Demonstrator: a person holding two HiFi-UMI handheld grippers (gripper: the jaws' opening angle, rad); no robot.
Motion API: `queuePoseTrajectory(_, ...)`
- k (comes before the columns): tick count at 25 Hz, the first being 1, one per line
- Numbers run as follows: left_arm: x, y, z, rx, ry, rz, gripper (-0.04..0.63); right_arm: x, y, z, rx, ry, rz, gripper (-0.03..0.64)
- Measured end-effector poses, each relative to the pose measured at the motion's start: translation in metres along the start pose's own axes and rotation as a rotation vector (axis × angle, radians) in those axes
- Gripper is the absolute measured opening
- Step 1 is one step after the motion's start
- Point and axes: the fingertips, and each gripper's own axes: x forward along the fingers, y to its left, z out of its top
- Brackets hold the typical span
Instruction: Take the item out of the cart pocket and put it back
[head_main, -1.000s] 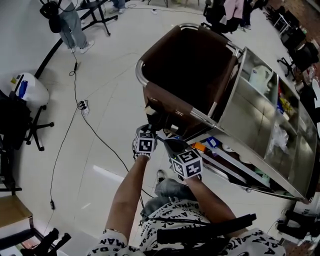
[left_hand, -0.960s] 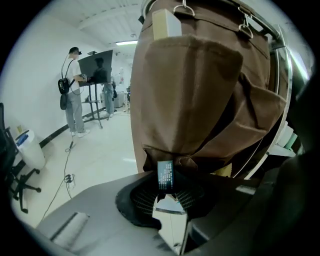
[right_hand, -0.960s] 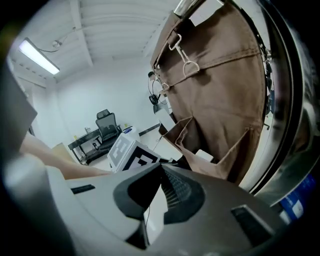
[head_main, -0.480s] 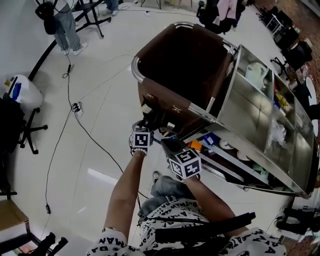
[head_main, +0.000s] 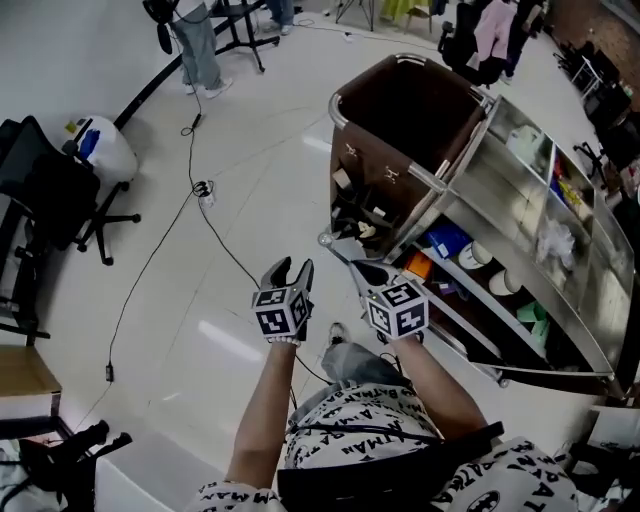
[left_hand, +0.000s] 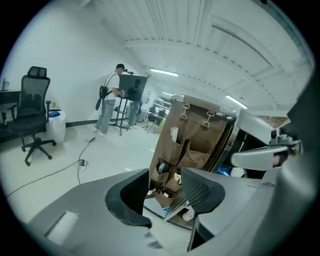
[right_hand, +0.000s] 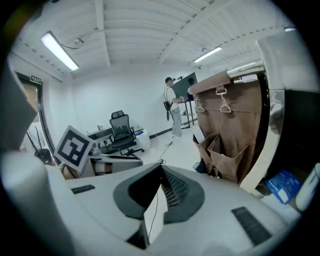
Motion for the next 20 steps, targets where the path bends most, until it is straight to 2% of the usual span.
queuePoseTrajectory(6, -0.142, -0.016, -0.039, -0.091, -0.063, 0.036, 0.212, -0.054, 0.080, -0.019, -0.005, -0.029, 0.065, 0.012)
queuePoseTrajectory(10, -0.209, -0.048, -0.058, -0.099, -0.082, 0.028, 0.210, -0.090, 0.140, -0.035, -0.014, -0.048, 0.120, 0.012)
queuePoseTrajectory(15, -0.237, -0.082, -0.068, -0.081, -0.089, 0.005, 0.210, -0.123, 0.168, -0.046, -0.003, -0.060, 0.162, 0.012)
queuePoseTrajectory(20, -0.238, -0.105, -0.060, -0.079, -0.122, 0.012, 0.210, -0.145, 0.161, -0.050, 0.022, -0.066, 0.179, 0.012)
